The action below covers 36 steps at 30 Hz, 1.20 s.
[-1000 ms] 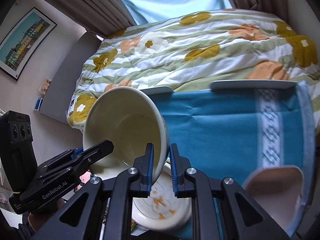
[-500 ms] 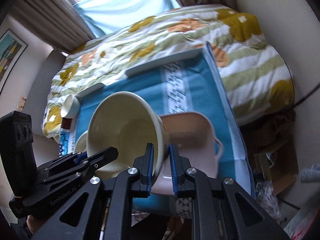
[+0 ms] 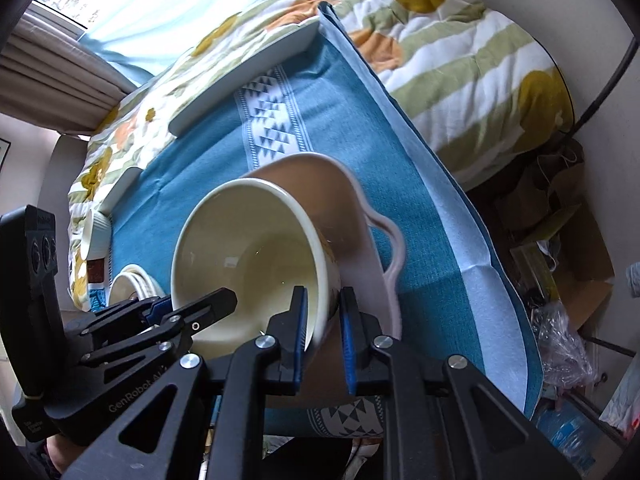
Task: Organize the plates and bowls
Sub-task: 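Carry the cream bowl over the pink dish and lower it inside, then open the left tool to release the cream bowl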
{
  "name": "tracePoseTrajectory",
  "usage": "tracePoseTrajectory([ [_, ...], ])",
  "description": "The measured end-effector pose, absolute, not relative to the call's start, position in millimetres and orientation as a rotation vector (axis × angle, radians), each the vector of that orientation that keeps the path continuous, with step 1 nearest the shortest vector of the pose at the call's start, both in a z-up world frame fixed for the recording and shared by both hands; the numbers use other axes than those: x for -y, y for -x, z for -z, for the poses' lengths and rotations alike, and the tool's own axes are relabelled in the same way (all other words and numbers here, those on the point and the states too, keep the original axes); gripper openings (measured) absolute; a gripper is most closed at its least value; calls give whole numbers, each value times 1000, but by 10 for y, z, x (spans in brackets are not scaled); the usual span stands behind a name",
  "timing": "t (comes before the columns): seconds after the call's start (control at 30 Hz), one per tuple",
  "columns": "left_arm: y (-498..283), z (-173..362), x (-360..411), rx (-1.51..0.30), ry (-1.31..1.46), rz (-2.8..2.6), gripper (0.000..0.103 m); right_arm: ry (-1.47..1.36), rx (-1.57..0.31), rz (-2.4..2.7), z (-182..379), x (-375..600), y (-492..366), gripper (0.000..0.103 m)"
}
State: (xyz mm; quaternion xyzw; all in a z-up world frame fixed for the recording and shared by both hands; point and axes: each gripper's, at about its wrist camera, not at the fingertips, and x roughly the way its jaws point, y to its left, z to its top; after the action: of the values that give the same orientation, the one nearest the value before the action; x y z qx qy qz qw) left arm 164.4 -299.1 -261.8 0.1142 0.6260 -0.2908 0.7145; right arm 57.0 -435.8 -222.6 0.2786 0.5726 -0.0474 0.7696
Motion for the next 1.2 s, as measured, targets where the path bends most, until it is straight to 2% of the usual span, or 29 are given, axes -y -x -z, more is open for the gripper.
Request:
tracePoseTrajectory([
  [0.37, -1681, 2683, 3157, -1356, -394, 621, 19, -589, -1284, 120, 2381, 4318, -612, 15],
  [1.2, -1677, 2677, 3197, -1363, -392, 584, 19, -547, -1353, 100, 2338, 4272, -612, 16],
])
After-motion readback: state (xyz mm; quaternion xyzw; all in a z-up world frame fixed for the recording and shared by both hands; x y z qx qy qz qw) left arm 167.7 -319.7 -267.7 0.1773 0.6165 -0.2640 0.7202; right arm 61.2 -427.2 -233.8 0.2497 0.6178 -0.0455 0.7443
